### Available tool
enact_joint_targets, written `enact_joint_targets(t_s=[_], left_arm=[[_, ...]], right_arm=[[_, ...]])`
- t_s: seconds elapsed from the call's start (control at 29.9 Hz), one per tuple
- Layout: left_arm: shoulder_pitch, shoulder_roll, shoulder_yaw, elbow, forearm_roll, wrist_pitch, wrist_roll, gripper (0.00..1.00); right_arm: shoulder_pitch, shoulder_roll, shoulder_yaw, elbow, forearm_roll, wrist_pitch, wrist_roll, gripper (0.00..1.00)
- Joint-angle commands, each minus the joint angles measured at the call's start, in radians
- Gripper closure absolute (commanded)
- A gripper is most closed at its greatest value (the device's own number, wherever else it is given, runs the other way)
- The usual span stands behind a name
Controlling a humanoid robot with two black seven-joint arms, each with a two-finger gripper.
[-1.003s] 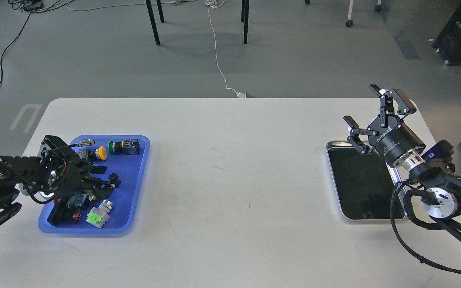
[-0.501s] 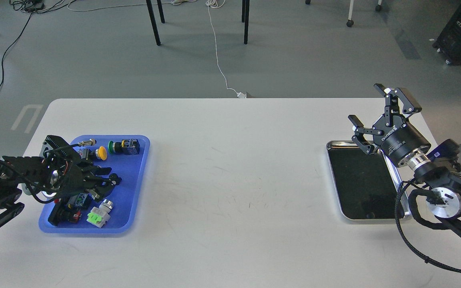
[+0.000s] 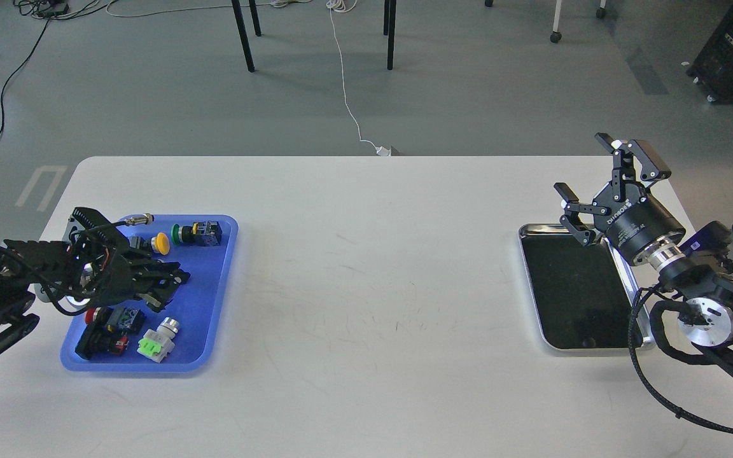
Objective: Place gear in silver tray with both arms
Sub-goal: 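Lift the black gear and carry it toward the table center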
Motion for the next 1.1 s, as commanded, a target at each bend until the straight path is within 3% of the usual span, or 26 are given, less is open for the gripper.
enact_joint_targets(t_s=[0.0, 0.27, 0.5, 0.64, 0.84, 1.07], left_arm=[[-0.044, 0.006, -0.003, -0.043, -0.001, -0.009, -0.001, 0.84], [-0.127, 0.098, -0.009, -0.273, -0.018, -0.119, -0.001, 0.84], [-0.184, 0.097, -0.012, -0.406, -0.021, -0.126, -0.001, 0.84], [-0.244, -0.008, -0.003, -0.405, -0.001, -0.136, -0.001, 0.83], [-0.316, -0.164, -0.003, -0.396, -0.001, -0.236, -0.001, 0.83], [-0.328, -0.385, 0.014, -0.302, -0.001, -0.268, -0.001, 0.83]], right_arm=[[0.0, 0.001, 0.0, 0.0, 0.0, 0.0, 0.0, 0.01], [0.0, -0.001, 0.0, 0.0, 0.0, 0.0, 0.0, 0.01], [0.0, -0.001, 0.001, 0.0, 0.0, 0.0, 0.0, 0.01], [0.002, -0.001, 0.001, -0.001, 0.0, 0.0, 0.0, 0.01], [0.0, -0.002, 0.003, -0.003, 0.0, -0.002, 0.0, 0.01], [0.016, -0.002, 0.006, -0.003, 0.0, -0.003, 0.0, 0.01]])
